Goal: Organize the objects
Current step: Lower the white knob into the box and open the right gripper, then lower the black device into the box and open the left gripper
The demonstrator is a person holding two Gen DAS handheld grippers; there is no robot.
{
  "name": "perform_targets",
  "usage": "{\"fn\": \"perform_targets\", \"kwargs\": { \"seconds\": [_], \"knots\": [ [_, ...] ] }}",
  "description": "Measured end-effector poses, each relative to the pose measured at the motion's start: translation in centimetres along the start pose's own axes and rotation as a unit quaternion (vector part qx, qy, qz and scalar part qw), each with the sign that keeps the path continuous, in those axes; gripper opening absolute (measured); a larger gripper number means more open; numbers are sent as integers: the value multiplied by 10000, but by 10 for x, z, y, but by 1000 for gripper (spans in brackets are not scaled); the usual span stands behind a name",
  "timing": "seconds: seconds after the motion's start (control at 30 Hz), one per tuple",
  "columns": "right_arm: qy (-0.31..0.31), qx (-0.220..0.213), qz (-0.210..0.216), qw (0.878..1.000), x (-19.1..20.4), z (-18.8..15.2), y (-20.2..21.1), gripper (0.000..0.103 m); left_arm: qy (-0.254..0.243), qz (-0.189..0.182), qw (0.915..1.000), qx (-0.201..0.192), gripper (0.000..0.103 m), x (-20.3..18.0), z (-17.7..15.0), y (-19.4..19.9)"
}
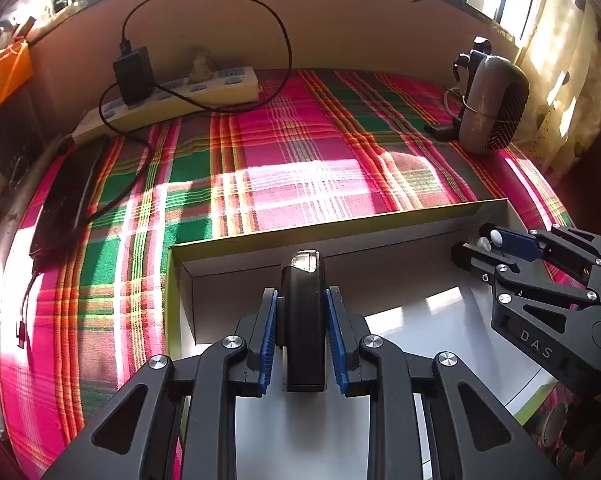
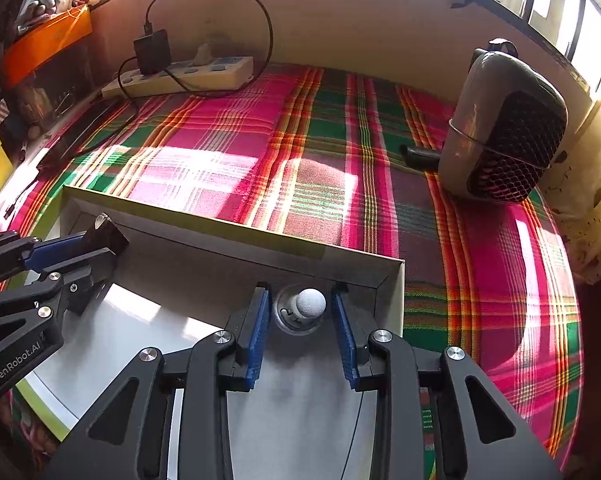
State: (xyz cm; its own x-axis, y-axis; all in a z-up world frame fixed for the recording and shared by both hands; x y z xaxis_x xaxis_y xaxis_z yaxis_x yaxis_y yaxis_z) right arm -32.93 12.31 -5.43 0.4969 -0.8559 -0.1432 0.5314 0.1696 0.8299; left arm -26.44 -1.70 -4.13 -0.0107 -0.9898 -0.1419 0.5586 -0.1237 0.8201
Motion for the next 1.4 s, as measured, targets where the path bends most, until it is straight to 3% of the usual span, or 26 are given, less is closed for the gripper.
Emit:
{"fn": "perform_targets", "kwargs": {
  "seconds": [0.2,0.87,1.4],
  "knots": [
    [-27,-52,40,10000,3,1,4,49,23,-43,10000,-66,27,1,1,5],
    [-194,-286,58,9994,4,-6,37,49,64,-77,9994,-343,30,1,-6,40],
    [-302,-620,123,9975,14,-33,79,49,-76,103,9972,-739,30,-1,-37,84]
  ]
}}
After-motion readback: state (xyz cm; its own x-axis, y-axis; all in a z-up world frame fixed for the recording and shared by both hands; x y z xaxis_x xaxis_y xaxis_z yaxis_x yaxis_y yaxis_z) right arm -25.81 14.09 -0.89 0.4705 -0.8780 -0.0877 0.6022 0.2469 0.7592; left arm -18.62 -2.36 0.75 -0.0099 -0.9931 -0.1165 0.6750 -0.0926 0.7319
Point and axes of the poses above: each gripper's, at about its wrist camera, not at the fingertips, and y roughly against the way its jaws point, x to its left, z to its top, the point moved 7 cm from there along -y, roughly the way its jaws point, and after that the axes turned 8 degrees about y, right-handed, at the moved point
